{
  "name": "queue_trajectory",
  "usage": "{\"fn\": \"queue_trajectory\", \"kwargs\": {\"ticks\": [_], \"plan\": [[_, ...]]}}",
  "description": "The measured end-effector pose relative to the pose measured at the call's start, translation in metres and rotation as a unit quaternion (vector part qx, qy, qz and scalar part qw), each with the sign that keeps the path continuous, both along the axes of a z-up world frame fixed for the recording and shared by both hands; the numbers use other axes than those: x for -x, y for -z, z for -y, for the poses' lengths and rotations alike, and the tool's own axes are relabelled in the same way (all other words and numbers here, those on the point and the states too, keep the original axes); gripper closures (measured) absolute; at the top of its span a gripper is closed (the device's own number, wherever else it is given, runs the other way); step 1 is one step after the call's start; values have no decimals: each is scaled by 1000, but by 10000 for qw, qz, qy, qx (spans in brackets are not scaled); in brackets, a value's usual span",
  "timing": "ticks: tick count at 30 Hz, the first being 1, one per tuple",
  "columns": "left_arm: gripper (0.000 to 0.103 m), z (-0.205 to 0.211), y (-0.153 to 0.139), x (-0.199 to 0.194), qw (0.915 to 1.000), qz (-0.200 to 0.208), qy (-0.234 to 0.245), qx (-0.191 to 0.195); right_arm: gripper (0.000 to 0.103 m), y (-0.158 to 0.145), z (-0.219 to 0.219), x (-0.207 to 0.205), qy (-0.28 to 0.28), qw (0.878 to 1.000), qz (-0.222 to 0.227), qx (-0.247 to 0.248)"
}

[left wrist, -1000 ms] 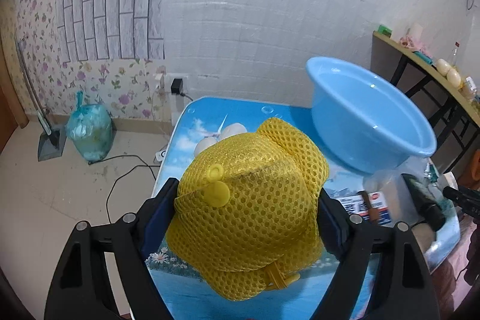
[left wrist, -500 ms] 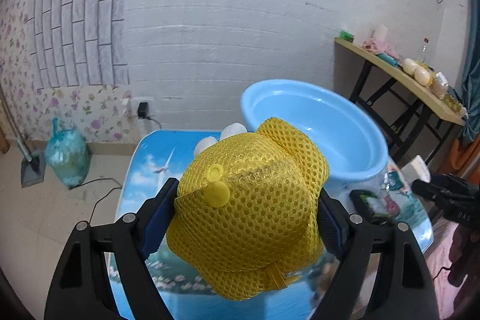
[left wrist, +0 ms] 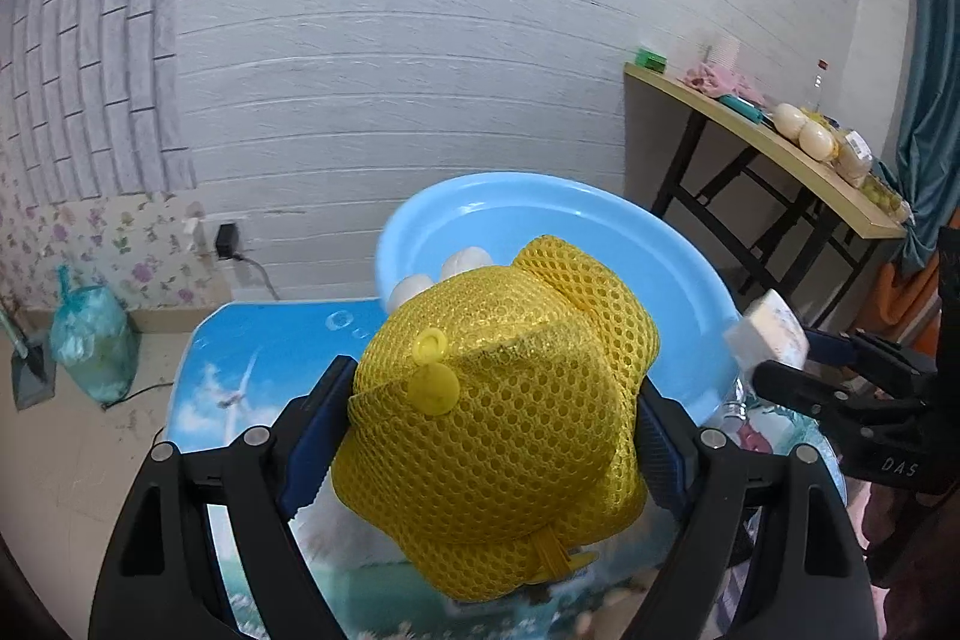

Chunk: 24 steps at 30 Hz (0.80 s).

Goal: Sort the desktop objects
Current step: 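Carry the hat and tissue pack over the blue basin and release both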

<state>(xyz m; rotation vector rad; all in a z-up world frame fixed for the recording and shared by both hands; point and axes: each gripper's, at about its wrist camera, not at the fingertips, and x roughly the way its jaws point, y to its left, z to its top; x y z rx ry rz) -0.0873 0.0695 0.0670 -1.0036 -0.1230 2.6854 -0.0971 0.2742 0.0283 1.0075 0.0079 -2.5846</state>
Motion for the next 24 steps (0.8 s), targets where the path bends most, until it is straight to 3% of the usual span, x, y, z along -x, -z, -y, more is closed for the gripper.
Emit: {"fn": "queue_trajectory", "kwargs": {"ticks": [9,24], "plan": [[14,-25,-4,33,9997,-62,244,-19,42,11,7,30,-99,9999,73,16],[7,-35,-3,42,9991,35,409,85,39,22,10,41,-174,9997,143,39]]}}
